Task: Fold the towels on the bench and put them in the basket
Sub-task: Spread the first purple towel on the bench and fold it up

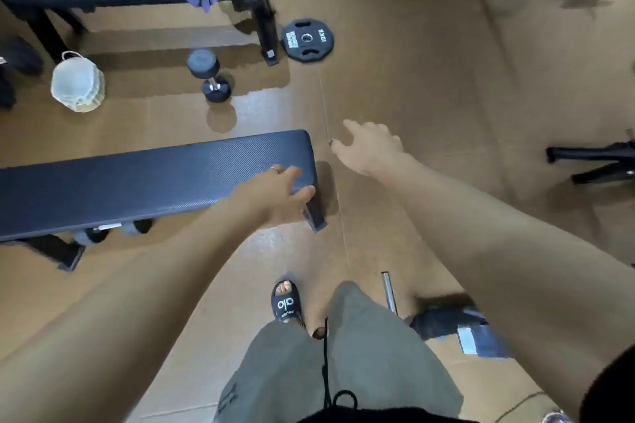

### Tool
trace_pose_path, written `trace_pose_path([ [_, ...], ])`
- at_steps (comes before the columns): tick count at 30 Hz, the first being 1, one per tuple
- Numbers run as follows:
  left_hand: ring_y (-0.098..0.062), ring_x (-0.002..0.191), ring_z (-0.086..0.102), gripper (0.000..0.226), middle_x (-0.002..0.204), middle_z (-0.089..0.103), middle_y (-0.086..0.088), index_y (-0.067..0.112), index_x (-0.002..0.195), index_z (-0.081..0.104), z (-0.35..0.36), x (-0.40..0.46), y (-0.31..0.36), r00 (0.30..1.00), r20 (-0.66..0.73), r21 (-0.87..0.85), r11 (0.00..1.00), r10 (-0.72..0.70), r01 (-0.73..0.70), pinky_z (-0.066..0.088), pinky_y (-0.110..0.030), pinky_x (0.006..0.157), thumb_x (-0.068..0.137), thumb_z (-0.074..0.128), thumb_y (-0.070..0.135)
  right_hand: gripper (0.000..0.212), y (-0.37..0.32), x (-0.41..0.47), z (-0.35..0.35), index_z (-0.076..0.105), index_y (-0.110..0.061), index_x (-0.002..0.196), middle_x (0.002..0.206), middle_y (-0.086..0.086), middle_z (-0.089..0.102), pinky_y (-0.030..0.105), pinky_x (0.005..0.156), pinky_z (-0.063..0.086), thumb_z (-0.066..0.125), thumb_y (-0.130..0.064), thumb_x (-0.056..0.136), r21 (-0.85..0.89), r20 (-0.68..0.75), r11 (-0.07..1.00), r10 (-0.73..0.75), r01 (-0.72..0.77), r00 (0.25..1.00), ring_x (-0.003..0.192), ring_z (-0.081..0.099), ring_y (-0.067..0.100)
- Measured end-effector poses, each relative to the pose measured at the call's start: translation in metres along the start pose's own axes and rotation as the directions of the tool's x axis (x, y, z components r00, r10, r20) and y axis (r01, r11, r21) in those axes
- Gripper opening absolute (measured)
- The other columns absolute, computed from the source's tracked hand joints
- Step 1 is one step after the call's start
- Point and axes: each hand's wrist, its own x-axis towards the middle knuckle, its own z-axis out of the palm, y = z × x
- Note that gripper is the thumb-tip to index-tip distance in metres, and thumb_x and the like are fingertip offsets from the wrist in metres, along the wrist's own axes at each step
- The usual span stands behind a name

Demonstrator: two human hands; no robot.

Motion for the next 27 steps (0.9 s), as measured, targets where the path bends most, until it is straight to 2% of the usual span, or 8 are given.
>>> trace_pose_path([
  [4, -0.029, 0.130, 0.049, 0.059, 0.152, 0.040, -0.007, 0.023, 0.150, 0.037, -0.057, 0.070, 0.015, 0.998, 0.019, 0.017, 0.998, 0.068, -0.068, 0.042, -0.047, 0.105, 0.102, 0.035, 0.057, 0.065, 0.009, 0.062, -0.047, 0.032, -0.032, 0.154, 0.151, 0.010, 0.044, 0.053, 0.110, 0.031, 0.034, -0.063, 0.096, 0.032, -0.007, 0.999, 0.033, -0.033, 0.999, 0.140, 0.036, 0.035],
  [9, -0.032, 0.136, 0.044, 0.061, 0.156, 0.037, -0.009, 0.022, 0.154, 0.034, -0.116, 0.172, 0.041, 0.999, 0.008, 0.018, 0.999, 0.050, -0.050, 0.036, -0.042, 0.108, 0.103, 0.035, 0.056, 0.068, 0.023, 0.169, -0.095, 0.032, -0.034, 0.152, 0.149, 0.009, 0.045, 0.055, 0.108, 0.032, 0.034, -0.066, 0.093, 0.021, 0.007, 1.000, -0.016, 0.016, 1.000, 0.139, 0.037, 0.035],
  [12, -0.029, 0.144, 0.037, 0.064, 0.161, 0.032, -0.008, 0.026, 0.156, 0.032, -0.150, 0.241, 0.055, 0.999, -0.045, -0.005, 1.000, 0.004, -0.005, 0.034, -0.043, 0.113, 0.102, 0.035, 0.059, 0.071, 0.032, 0.247, -0.125, 0.030, -0.035, 0.153, 0.151, 0.007, 0.044, 0.058, 0.108, 0.032, 0.034, -0.070, 0.091, -0.016, 0.044, 0.996, -0.091, 0.091, 0.995, 0.140, 0.037, 0.036],
  [15, -0.030, 0.143, 0.039, 0.064, 0.160, 0.034, -0.009, 0.026, 0.156, 0.033, -0.187, 0.304, 0.071, 0.993, -0.098, -0.019, 0.998, -0.059, 0.057, 0.035, -0.043, 0.112, 0.102, 0.034, 0.059, 0.069, 0.032, 0.327, -0.162, 0.032, -0.034, 0.153, 0.150, 0.006, 0.045, 0.058, 0.108, 0.034, 0.035, -0.068, 0.093, -0.038, 0.051, 0.978, -0.201, 0.203, 0.978, 0.138, 0.039, 0.036],
  [19, -0.029, 0.146, 0.035, 0.068, 0.162, 0.033, -0.009, 0.025, 0.156, 0.032, -0.235, 0.366, 0.088, 0.989, -0.091, -0.050, 0.992, -0.119, 0.114, 0.034, -0.046, 0.115, 0.100, 0.032, 0.063, 0.069, 0.023, 0.409, -0.210, 0.032, -0.035, 0.151, 0.152, 0.006, 0.044, 0.058, 0.110, 0.034, 0.036, -0.071, 0.092, -0.069, 0.081, 0.960, -0.267, 0.273, 0.960, 0.139, 0.038, 0.036],
  [27, -0.031, 0.143, 0.039, 0.072, 0.161, 0.034, -0.009, 0.023, 0.156, 0.032, -0.332, 0.471, 0.040, 0.957, -0.140, -0.165, 0.959, -0.253, 0.230, 0.038, -0.049, 0.113, 0.099, 0.029, 0.066, 0.071, -0.055, 0.569, -0.283, 0.028, -0.035, 0.154, 0.154, 0.010, 0.041, 0.058, 0.108, 0.036, 0.032, -0.069, 0.093, -0.152, 0.135, 0.902, -0.386, 0.404, 0.913, 0.138, 0.040, 0.040],
])
